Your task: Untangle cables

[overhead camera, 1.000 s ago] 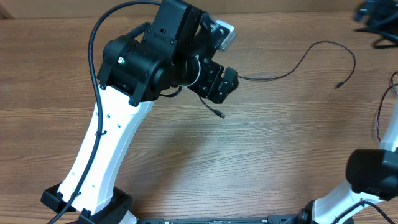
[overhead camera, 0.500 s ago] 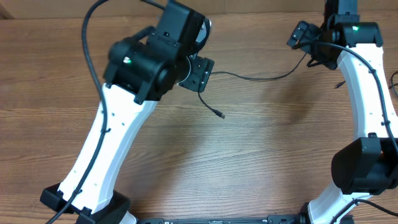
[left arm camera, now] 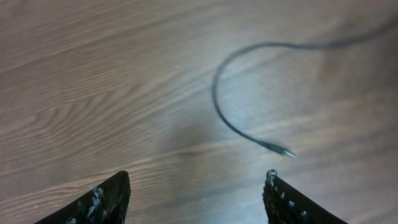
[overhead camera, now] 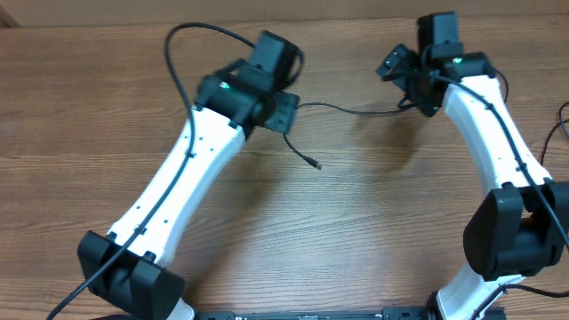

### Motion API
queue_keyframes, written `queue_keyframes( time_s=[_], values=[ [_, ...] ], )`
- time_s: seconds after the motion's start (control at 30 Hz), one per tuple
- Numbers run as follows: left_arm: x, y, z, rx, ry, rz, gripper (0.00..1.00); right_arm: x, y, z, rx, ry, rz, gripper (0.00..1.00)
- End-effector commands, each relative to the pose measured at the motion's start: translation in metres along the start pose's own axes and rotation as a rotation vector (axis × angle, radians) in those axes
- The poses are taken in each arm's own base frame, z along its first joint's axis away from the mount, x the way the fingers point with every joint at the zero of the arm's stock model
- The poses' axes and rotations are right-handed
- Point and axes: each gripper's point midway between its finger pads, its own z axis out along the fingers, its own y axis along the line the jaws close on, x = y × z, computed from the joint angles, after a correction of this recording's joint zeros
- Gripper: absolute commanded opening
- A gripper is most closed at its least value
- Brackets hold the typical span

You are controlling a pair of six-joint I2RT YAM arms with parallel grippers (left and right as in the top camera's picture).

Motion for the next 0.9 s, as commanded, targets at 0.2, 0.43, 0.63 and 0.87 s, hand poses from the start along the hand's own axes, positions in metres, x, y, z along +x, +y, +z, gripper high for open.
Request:
queue_keyframes(
  time_s=[0.2,0.43,0.63,0.87],
  values=[
    [-0.002,0.062,-0.003,0.116,0.010,-0.250,0.69,0.028,0.001,0.022,0.071,-0.150,0.338,1.00],
    [0.002,0.059,-0.016,0.120,0.012,-0.238,0.71,0.046,-0.008,0.066,0.143,-0.161,0.512,1.00],
    [-0.001,0.059,-0.041,0.128,-0.046,-0.218,0.76,0.060,-0.007,0.108,0.139,-0.109,0.517,0.86],
    [-0.004,0.055,-0.060,0.160,-0.088,-0.216,0.80,0.046,0.008,0.111,0.062,-0.148,0.534,0.65]
  ],
)
